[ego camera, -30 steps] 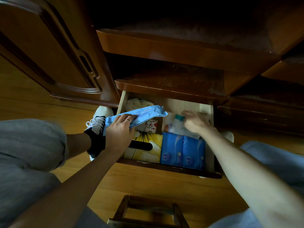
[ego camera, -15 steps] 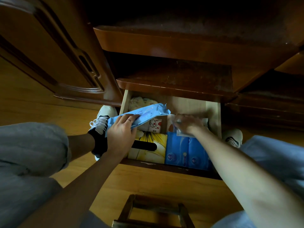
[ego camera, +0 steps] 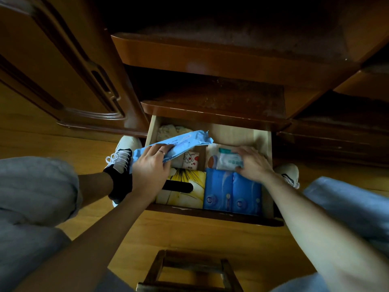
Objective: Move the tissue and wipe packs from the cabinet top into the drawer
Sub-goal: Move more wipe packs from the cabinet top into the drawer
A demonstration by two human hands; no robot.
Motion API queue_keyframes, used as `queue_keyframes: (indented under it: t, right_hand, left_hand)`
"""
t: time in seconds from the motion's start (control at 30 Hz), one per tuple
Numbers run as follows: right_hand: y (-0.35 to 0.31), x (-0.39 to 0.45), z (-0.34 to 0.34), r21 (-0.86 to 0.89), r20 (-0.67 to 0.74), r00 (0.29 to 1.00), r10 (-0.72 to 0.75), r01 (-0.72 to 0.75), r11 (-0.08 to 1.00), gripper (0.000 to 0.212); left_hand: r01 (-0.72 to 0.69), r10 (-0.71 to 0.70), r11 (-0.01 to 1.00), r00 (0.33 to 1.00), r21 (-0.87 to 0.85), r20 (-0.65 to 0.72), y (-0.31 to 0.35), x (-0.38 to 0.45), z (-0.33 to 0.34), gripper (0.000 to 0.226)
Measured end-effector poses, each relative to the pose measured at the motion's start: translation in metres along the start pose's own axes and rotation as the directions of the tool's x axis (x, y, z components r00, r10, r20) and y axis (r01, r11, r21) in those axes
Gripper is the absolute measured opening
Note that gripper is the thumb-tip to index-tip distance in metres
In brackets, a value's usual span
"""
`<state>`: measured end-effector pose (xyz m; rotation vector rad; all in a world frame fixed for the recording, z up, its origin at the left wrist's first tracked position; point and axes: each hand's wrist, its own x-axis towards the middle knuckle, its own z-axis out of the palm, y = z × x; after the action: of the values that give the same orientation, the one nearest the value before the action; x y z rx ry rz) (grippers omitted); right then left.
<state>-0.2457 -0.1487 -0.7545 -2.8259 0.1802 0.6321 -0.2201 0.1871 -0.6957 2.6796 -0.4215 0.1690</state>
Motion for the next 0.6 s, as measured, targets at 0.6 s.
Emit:
queue_keyframes:
  t: [0.6]
  right_hand:
    - [-0.024,0.027,-0.007,0.011,0.118,0.988,0.103,-0.105,0.994,0.059]
  left_hand:
    - [-0.142,0.142,0.989,0.99,0.033,0.009,0.006,-0.005,0.0,0.051]
